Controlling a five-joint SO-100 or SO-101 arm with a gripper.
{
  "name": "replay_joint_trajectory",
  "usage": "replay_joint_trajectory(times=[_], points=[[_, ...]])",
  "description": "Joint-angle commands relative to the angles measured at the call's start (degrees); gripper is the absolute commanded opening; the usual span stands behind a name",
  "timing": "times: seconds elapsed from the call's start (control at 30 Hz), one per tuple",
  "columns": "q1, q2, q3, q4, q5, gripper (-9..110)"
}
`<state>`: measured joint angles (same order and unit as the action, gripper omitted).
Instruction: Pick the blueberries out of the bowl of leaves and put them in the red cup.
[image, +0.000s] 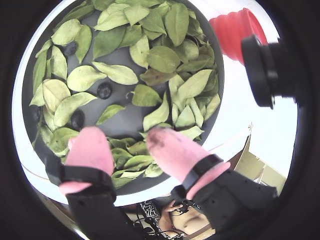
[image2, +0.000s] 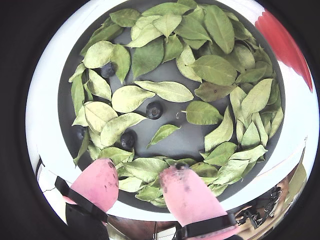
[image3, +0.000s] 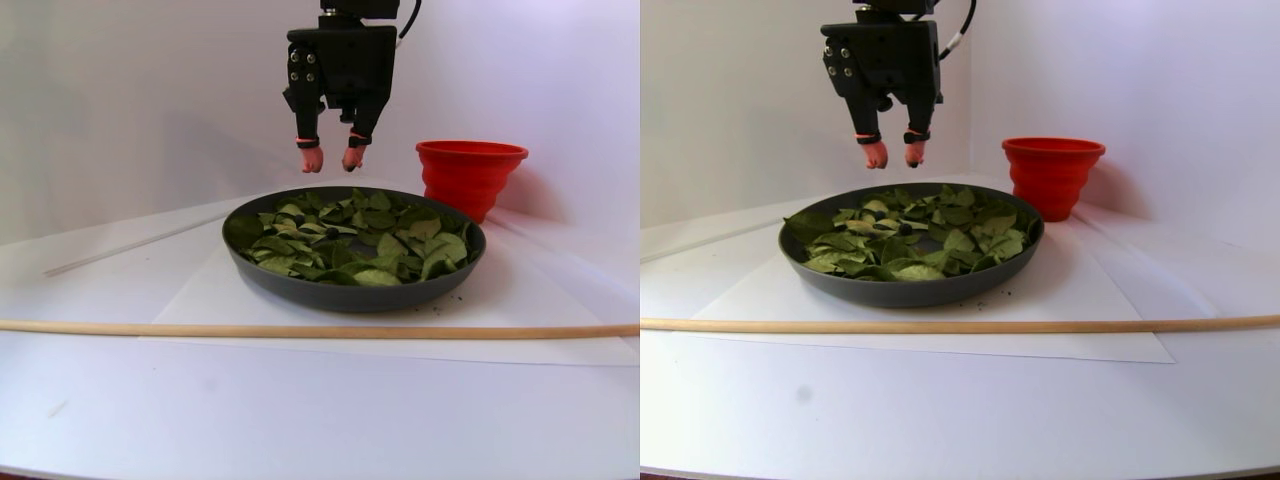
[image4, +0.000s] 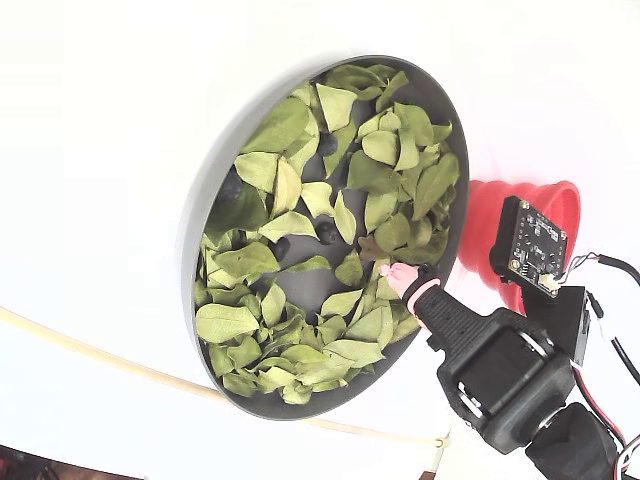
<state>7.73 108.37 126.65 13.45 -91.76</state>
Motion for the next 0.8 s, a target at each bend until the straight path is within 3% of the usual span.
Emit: replay_joint_trajectory(times=[0.0,0.77], points=[[-0.09,0.18,-0.62,-1.49,-0.44,16],[-0.09,-8.09,-1.32,-8.96,-0.62,17]])
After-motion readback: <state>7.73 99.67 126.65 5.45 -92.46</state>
